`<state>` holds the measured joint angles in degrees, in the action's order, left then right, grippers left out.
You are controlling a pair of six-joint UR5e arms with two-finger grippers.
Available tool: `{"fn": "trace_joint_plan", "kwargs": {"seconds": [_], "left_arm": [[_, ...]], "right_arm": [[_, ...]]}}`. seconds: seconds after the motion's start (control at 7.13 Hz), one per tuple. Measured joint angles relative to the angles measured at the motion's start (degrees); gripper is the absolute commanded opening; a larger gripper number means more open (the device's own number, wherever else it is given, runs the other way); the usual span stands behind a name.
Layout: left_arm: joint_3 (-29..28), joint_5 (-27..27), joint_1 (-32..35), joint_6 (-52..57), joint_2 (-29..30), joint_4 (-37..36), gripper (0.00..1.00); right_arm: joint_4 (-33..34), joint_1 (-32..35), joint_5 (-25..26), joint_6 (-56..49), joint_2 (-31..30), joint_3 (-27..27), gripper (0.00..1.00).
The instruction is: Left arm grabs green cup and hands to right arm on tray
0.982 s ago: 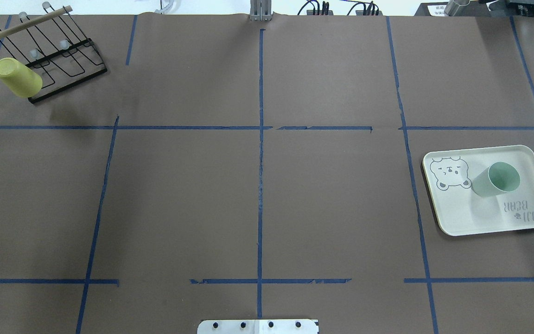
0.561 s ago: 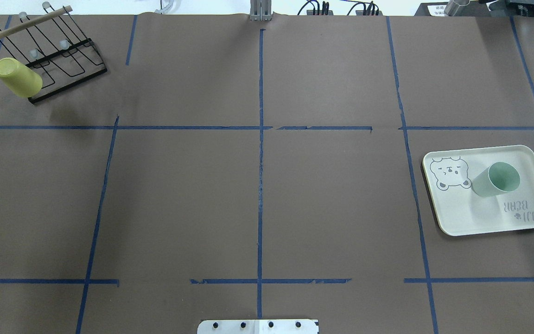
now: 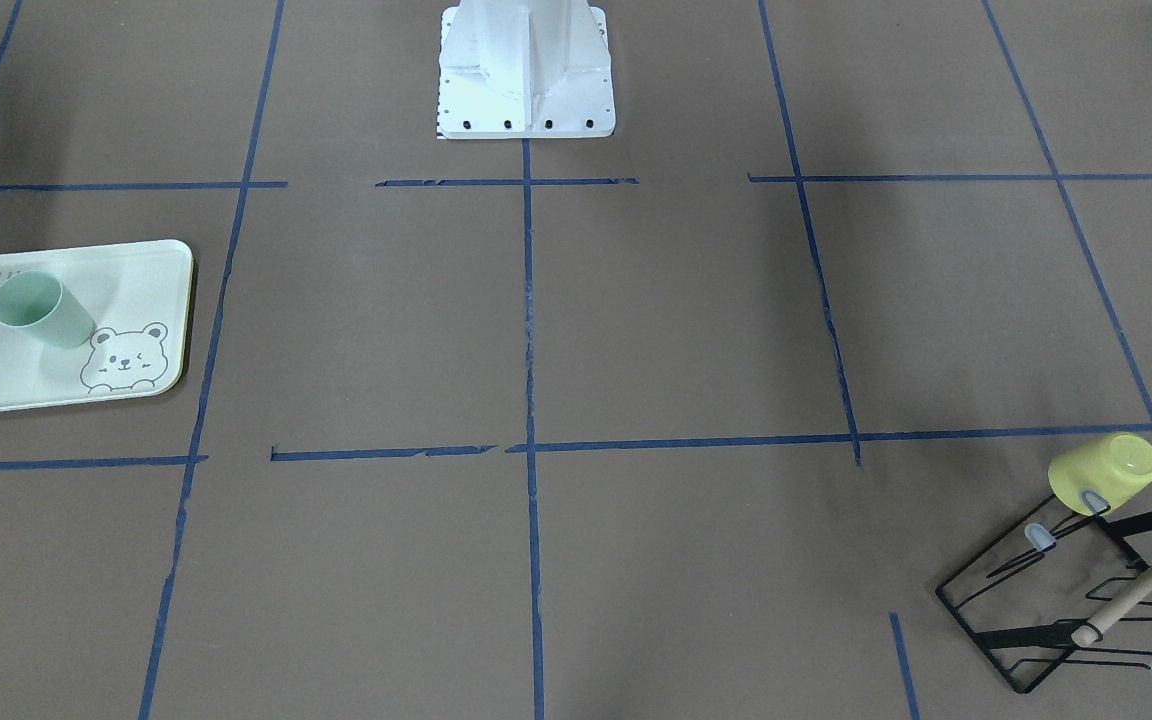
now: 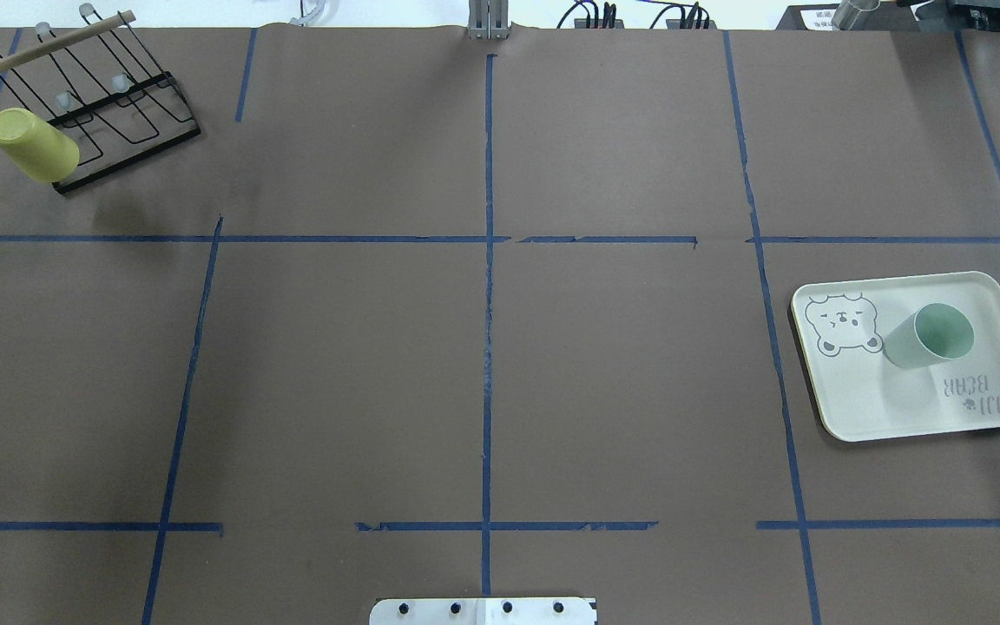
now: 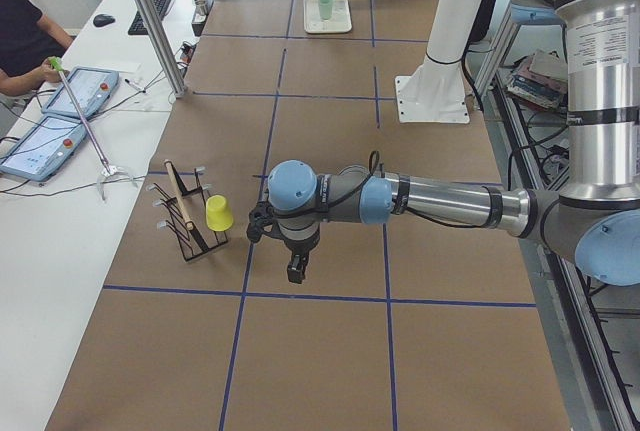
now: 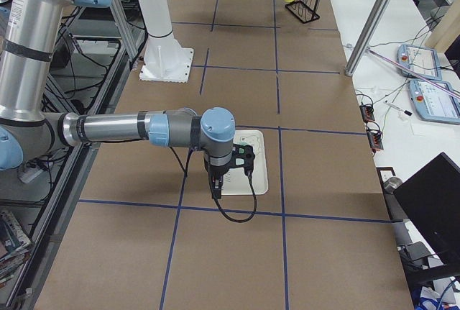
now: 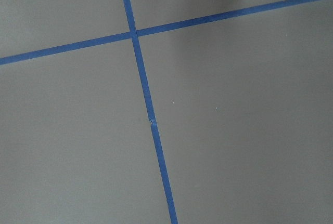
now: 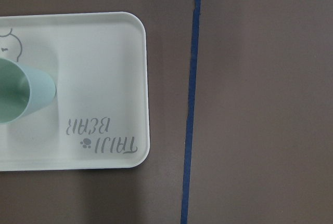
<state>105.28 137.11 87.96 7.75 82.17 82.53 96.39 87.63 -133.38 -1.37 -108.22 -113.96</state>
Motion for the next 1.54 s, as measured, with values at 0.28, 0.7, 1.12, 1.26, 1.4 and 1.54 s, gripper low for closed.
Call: {"fn": "trace_joint_plan", "kwargs": {"seconds": [0.28, 0.7, 1.12, 1.26, 1.4, 1.54], "left_arm": [[0.09, -2.23, -0.09, -0.51, 0.08, -1.91, 1.0], [0.14, -2.62, 0.11, -2.98, -0.42, -4.62, 1.0], [0.31, -2.67, 0.16, -3.26, -0.65, -4.59, 1.0], [0.15, -2.68, 0.09, -3.41, -0.4, -4.55, 1.0], [0.04, -2.46, 0.0, -3.44, -0.04, -4.53, 1.0], [0.14, -2.35, -0.03, -3.37, 0.11, -4.55, 1.0]], "right_arm": [[0.04, -0.04, -0.91, 0.05, 0.01, 0.02, 1.0], [0.03, 0.0, -1.45, 0.04, -0.13, 0.27, 1.0], [0.04, 0.0, -1.58, 0.05, -0.15, 0.31, 1.0], [0.08, -0.02, -1.6, 0.05, -0.15, 0.31, 1.0], [0.1, -0.02, -1.61, 0.06, -0.14, 0.32, 1.0], [0.11, -0.04, -1.64, 0.06, -0.12, 0.35, 1.0]]}}
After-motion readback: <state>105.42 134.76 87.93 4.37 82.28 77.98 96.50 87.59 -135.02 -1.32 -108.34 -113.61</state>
